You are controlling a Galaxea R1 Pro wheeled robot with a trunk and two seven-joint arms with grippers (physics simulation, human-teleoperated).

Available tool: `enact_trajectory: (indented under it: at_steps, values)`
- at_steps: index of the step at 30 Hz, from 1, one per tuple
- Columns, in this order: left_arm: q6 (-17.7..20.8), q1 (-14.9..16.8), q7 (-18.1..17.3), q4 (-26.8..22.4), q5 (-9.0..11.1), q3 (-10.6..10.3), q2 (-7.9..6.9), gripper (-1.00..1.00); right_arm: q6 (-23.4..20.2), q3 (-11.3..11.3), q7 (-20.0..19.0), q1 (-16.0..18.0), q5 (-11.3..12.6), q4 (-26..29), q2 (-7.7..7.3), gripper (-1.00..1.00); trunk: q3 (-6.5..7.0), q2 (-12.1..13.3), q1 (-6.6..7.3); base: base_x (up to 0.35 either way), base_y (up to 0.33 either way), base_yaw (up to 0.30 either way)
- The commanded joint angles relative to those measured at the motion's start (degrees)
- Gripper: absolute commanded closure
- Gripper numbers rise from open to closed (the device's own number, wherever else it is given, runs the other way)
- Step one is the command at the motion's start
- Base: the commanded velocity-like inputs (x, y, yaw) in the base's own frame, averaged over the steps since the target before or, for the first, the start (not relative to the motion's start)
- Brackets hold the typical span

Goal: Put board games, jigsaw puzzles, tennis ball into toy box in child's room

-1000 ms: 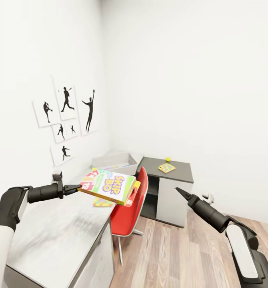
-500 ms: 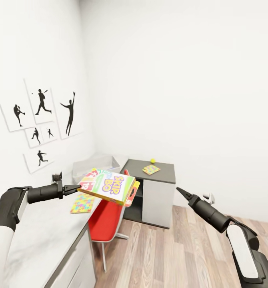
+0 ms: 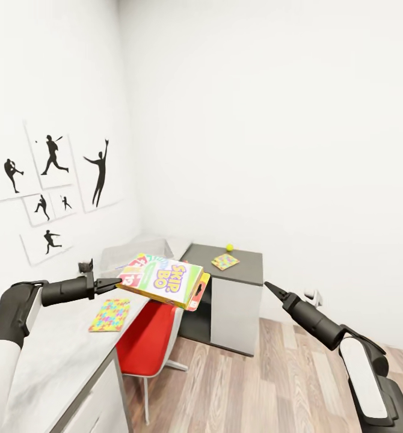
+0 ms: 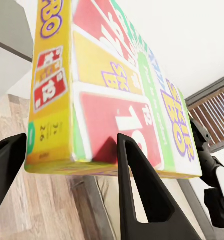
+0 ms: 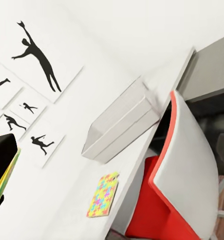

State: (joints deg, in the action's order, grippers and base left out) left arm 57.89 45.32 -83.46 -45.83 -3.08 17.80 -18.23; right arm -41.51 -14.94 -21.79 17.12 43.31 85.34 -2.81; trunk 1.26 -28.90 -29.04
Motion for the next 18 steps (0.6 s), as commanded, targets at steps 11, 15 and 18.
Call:
enact_trajectory:
  at_steps: [11,15,18]
  values:
    - [0.65,0.03,-0.30,-0.02,-0.17,0.13,0.03,1.00,-0.41,-0.10,-0.27,0.02,0.43,0.00,-0.17,-1.00,0.21,-0.03,-0.04,0.223,-0.224,0.236]
    - [0.65,0.03,-0.30,-0.01,-0.17,0.13,0.03,1.00,-0.41,-0.10,-0.27,0.02,0.52,0.00,-0.18,-1.00,0.30,-0.03,-0.04,0.225,-0.222,0.274]
    - [0.65,0.03,-0.30,0.01,-0.17,0.15,0.03,1.00,-0.41,-0.09,-0.26,0.02,0.47,0.00,-0.18,-1.00,0.34,-0.03,-0.04,0.232,-0.216,0.160]
